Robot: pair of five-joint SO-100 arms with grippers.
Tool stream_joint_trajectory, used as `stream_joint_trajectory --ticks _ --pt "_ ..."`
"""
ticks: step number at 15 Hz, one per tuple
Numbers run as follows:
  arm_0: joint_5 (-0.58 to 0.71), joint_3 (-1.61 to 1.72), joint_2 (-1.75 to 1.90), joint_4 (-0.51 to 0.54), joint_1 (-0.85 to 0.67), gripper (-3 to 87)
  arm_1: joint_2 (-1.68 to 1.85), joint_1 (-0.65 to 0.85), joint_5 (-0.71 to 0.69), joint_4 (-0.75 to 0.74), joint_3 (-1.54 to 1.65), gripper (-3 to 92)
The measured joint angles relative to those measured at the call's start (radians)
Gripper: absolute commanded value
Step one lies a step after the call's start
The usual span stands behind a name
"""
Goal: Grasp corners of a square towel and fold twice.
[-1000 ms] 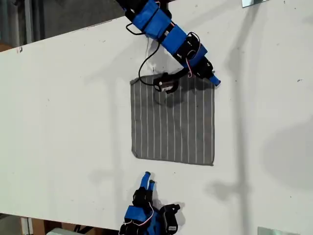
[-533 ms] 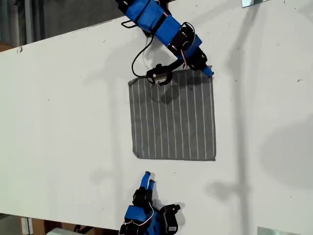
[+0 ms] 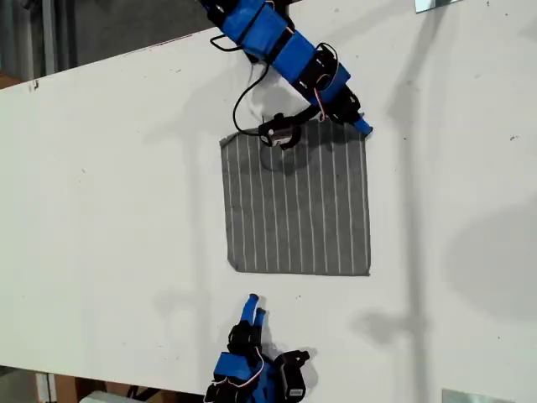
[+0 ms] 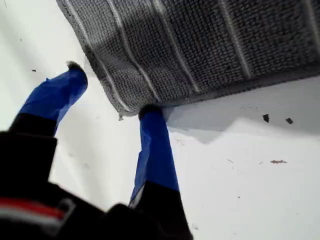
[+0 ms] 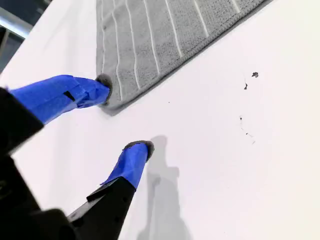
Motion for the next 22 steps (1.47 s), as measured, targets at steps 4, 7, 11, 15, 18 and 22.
stream_joint_trajectory --ticks 4,7,11,15,18,22 --pt "0.000 0.000 0.000 0.000 0.005 22.1 -0.035 0.002 -0.015 -0.104 0.009 10.3" --pt "0.000 0.000 0.000 0.000 0.006 22.2 -0.035 0.015 -0.040 -0.107 0.009 -0.1" --pt "0.000 0.000 0.000 0.000 0.006 22.3 -0.051 0.034 -0.074 -0.091 -0.012 -0.1" --pt "-0.041 -0.018 0.000 -0.008 0.057 21.4 -0.112 0.117 -0.186 0.110 -0.173 -0.1" --pt "-0.071 -0.112 0.000 0.051 0.123 21.1 -0.112 0.146 -0.216 0.152 -0.179 -0.1" --pt "-0.084 -0.376 -0.233 0.101 0.156 21.4 -0.112 0.163 -0.230 0.155 -0.179 -0.1"
